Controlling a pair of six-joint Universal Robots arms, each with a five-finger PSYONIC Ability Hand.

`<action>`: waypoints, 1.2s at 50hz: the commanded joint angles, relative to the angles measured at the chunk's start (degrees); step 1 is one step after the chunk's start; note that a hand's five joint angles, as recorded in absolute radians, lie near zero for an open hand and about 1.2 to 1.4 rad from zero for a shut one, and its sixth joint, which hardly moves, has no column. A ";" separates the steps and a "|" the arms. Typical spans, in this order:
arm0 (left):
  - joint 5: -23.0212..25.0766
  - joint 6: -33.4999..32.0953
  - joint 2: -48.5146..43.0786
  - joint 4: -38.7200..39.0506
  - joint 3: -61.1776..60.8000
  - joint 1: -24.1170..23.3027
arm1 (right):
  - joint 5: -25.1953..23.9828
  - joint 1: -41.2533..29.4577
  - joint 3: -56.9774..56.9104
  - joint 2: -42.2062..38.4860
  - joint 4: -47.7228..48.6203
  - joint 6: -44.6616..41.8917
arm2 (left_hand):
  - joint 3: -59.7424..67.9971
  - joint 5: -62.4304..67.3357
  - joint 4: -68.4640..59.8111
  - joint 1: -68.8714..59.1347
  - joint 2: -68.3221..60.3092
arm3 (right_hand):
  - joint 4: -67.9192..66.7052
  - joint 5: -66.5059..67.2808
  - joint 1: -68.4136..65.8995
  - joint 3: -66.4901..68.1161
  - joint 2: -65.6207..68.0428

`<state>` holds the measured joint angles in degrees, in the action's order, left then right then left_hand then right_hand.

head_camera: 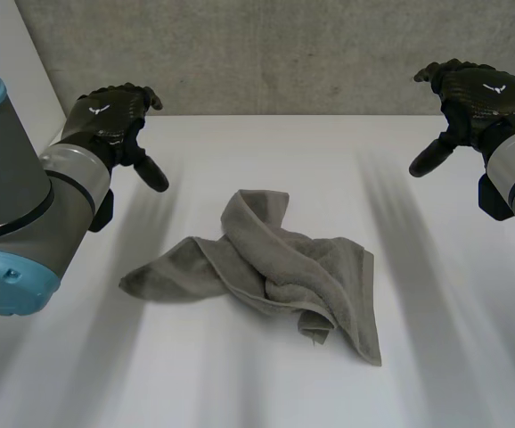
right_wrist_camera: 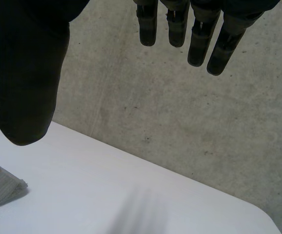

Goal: Fold the towel.

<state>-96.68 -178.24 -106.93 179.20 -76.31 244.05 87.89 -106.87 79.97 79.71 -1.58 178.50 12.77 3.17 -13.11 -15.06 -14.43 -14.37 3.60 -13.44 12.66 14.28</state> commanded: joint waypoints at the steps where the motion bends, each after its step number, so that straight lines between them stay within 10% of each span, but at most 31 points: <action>1: 0.00 0.09 0.23 0.01 0.02 0.10 | 0.00 -0.01 0.01 -0.08 0.00 0.01 | -2.77 -2.11 3.11 4.01 3.38 | 4.37 -3.60 3.44 -2.66 -4.28; 13: 0.26 0.00 0.50 0.71 0.02 0.02 | -2.46 -0.45 -0.26 0.01 -1.15 -1.13 | -2.77 -1.94 3.11 3.84 3.21 | 4.37 -3.60 3.44 -2.66 -4.28; 23: 18.53 -9.55 -4.06 0.63 -1.91 0.55 | -16.78 -0.53 3.86 0.80 -20.64 -16.77 | -2.77 -0.26 3.11 2.16 1.53 | 4.37 -3.60 3.44 -2.66 -4.28; 32: 19.69 -16.96 -5.57 0.45 -8.07 0.02 | -19.60 -0.80 13.72 0.80 -15.39 -11.77 | -2.77 0.24 3.11 1.65 1.02 | 4.37 -3.60 3.44 -2.66 -4.28; 44: 19.69 -17.49 -10.57 1.15 -13.96 -1.65 | -24.26 -1.24 18.20 -1.83 -10.30 -6.05 | -2.77 2.26 3.11 -0.36 -0.99 | 4.37 17.81 -17.97 -2.66 17.13; 50: 19.43 -17.49 -11.28 2.20 -13.87 -1.91 | -23.99 -1.77 18.46 -3.24 -4.41 -4.30 | -2.77 5.61 3.11 -3.72 -4.34 | 4.37 66.29 -66.45 -2.66 65.61; 60: 15.92 -16.44 -11.19 8.78 -14.05 -2.18 | -23.64 -0.80 12.22 -4.47 -0.62 -3.59 | -2.77 19.05 3.11 -17.16 -17.78 | 4.37 66.40 -66.56 -2.66 65.72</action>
<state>-78.03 -195.22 -118.27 183.89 -90.35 242.05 63.92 -108.02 96.27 76.28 -3.59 174.71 12.77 17.55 -13.11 -27.26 -27.31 -14.37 65.64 -74.09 12.66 75.26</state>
